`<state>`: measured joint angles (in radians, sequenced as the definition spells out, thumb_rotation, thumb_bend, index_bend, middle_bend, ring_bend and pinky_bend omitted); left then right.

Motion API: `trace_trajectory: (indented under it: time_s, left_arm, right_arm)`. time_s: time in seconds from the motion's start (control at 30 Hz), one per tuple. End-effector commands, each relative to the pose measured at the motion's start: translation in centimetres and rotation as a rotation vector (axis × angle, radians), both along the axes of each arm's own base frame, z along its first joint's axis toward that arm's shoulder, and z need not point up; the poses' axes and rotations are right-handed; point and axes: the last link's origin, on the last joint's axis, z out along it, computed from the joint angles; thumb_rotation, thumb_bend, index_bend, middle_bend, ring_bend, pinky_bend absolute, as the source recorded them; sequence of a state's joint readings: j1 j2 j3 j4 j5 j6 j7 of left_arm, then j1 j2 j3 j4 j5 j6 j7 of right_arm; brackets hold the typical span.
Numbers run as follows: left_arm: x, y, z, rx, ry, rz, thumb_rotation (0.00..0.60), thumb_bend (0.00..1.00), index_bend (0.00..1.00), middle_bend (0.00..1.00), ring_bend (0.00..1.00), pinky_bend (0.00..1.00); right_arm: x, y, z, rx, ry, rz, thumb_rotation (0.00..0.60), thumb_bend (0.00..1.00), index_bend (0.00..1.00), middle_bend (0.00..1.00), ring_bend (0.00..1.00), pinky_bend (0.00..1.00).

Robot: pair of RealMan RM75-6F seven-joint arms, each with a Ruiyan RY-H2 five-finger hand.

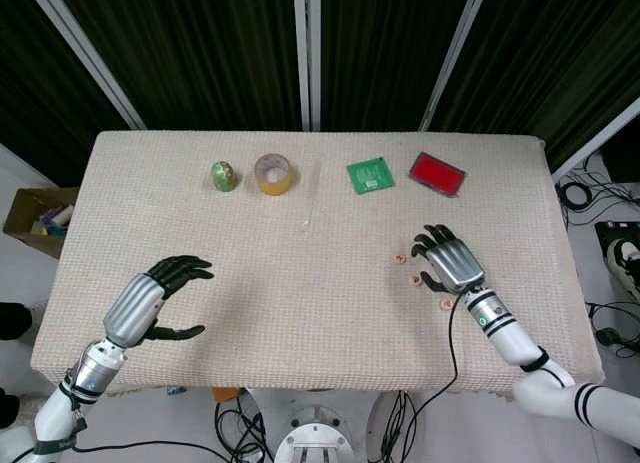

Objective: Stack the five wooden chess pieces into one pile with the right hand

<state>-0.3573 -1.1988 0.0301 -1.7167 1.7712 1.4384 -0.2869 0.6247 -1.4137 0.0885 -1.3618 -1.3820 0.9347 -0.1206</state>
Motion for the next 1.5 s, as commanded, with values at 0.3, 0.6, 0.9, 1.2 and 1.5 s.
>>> trace_trajectory:
  time_s: [0.3,0.6,0.9,1.2,1.5]
  left_arm:
    - [-0.4,-0.3,-0.1,0.0,-0.007,0.019,0.6,0.0,0.27,0.21,0.17,0.23]
    - [-0.9,-0.6,-0.1,0.001,-0.015,0.037,0.6,0.0,0.27,0.21,0.17,0.23]
    - [-1.1,-0.4,-0.4,-0.01,-0.017,0.04,0.6,0.0,0.27,0.21,0.17,0.23]
    - [-1.1,-0.4,-0.5,-0.015,-0.017,0.041,0.6,0.0,0.27,0.21,0.17,0.23]
    - [-1.3,-0.4,-0.5,-0.014,-0.02,0.046,0.6,0.0,0.27,0.21,0.17,0.23]
  right_arm:
    - [3.6,-3.8,-1.2,0.068,0.085,0.037,0.6,0.28,0.36,0.22,0.05,0.14]
    - [3.9,-4.9,-3.2,0.106,0.13,0.009,0.6,0.27,0.39,0.24,0.05,0.13]
    - [3.1,-4.6,-3.5,0.11,0.138,-0.009,0.6,0.27,0.4,0.24,0.05,0.14]
    - [3.1,-5.0,-4.2,0.104,0.13,-0.014,0.6,0.27,0.46,0.26,0.05,0.14]
    - [3.2,-5.0,-3.9,0.086,0.112,-0.006,0.6,0.29,0.51,0.27,0.05,0.13]
